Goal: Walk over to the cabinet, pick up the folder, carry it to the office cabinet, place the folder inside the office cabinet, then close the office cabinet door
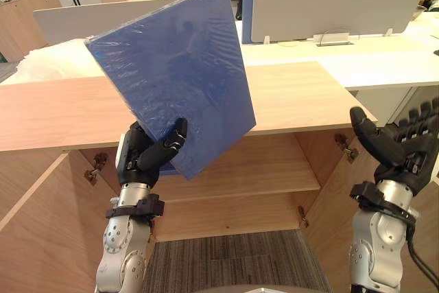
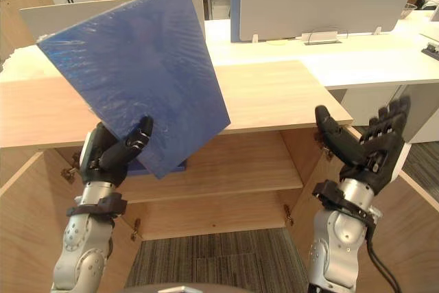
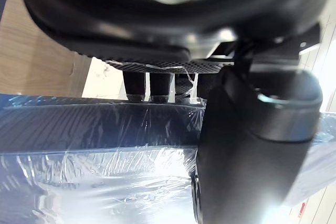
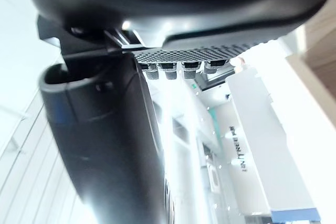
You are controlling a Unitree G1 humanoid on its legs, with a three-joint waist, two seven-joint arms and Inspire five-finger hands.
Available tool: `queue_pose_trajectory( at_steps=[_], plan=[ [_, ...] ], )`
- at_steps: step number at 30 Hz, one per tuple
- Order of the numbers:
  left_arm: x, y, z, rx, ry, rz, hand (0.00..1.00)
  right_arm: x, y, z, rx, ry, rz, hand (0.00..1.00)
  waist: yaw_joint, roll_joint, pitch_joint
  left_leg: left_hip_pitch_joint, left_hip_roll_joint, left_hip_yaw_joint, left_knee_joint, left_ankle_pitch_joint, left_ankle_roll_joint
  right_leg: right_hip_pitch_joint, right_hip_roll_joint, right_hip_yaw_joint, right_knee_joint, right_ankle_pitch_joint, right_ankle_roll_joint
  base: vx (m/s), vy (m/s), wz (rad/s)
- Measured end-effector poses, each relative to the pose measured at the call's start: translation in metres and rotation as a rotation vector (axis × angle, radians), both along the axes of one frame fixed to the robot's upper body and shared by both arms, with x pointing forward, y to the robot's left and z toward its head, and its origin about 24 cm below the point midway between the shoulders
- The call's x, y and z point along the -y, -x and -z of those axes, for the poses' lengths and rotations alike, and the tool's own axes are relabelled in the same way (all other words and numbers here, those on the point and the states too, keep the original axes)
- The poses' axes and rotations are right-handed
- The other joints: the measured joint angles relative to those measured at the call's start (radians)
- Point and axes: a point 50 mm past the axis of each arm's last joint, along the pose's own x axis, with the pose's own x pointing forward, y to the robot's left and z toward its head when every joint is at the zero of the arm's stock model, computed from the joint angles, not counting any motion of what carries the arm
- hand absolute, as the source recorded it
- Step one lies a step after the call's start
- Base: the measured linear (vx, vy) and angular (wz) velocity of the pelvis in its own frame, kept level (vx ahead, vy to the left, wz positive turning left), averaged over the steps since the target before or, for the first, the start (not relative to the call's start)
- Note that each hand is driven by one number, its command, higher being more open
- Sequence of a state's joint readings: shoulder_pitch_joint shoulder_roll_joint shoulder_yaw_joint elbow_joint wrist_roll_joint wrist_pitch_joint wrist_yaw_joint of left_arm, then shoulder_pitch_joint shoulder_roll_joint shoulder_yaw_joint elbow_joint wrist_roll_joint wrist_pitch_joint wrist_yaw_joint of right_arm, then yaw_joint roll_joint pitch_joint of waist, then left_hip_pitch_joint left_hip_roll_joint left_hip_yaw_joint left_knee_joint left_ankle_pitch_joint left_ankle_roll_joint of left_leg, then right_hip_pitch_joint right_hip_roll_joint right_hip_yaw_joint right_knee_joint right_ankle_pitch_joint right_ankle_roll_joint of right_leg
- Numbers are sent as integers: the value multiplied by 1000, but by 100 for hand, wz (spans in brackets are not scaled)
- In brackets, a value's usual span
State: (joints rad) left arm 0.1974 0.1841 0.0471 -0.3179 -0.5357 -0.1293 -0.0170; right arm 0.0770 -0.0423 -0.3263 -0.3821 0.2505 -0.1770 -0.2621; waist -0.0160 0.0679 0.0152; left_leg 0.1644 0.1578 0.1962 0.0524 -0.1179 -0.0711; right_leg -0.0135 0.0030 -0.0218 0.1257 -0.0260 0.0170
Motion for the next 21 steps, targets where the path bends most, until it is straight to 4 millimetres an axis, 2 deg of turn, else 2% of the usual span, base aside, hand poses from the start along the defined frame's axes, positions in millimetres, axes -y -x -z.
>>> queue_pose_trajectory(
  at_steps=[3, 7, 10, 14, 21],
  plan=[
    [-1, -6, -2, 10, -28, 27, 0, -3, -11, -16, 76, 17, -143, 100, 1, -1, 0, -7, -1, 0, 5, 0, 0, 4, -1, 1, -20, 16, 1, -23, 7, 0],
    [0, -9, -4, 25, -74, 87, 0, -16, -22, -27, 134, 22, -377, 100, 1, -3, 1, 0, 0, -4, 6, 0, 1, 34, 0, -3, -60, 37, 2, -25, 5, 2],
    [2, -13, -7, 40, -105, 121, 0, -27, -35, -28, 139, 16, -538, 100, 2, -5, 2, -3, -1, -5, 11, 0, 1, 49, -1, -3, -92, 57, 3, -41, 14, 1],
    [14, -16, -9, 63, -116, 209, 0, -42, -52, -21, 112, -30, -738, 100, 8, -7, 1, -4, -2, -12, 13, 0, 2, 67, -2, -9, -124, 74, 3, -38, 12, 5],
    [27, -22, -18, 117, -84, 327, 0, -51, -65, -21, 60, 18, -855, 100, 9, -10, 0, -9, -4, -13, 11, 2, 3, 72, -4, -11, -145, 88, 3, 0, 0, 0]
  ],
)
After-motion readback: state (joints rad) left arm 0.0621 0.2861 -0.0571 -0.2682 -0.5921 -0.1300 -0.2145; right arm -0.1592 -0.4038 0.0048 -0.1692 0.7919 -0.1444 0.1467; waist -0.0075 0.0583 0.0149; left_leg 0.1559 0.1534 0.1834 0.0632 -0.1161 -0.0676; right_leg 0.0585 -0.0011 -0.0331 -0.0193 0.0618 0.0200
